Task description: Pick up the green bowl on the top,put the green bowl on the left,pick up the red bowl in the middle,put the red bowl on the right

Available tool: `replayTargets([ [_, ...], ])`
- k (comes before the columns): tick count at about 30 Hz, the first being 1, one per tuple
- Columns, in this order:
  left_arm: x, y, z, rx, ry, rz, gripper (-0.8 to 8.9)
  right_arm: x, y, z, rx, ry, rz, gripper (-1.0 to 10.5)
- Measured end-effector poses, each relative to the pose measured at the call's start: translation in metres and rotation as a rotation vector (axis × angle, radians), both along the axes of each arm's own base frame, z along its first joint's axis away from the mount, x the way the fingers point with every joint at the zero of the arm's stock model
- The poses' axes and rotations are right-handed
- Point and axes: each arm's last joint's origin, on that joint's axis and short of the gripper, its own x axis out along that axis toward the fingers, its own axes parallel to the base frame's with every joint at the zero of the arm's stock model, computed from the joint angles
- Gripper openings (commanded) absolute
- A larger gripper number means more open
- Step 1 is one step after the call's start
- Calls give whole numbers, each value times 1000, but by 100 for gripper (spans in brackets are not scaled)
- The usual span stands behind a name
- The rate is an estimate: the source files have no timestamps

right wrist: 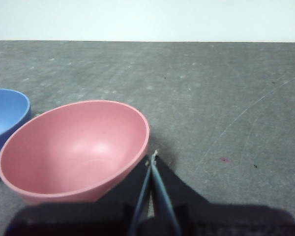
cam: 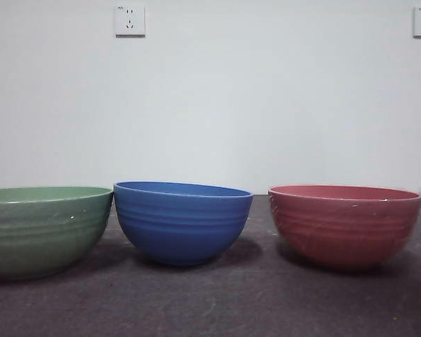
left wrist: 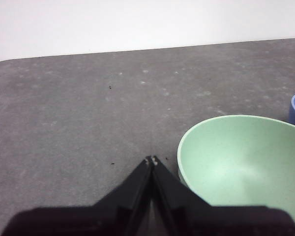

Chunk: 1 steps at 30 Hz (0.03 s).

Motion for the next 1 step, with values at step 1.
replayTargets([
  [1,0,0,0,0,0,0,-4,0,0,0,0,0,0,2],
])
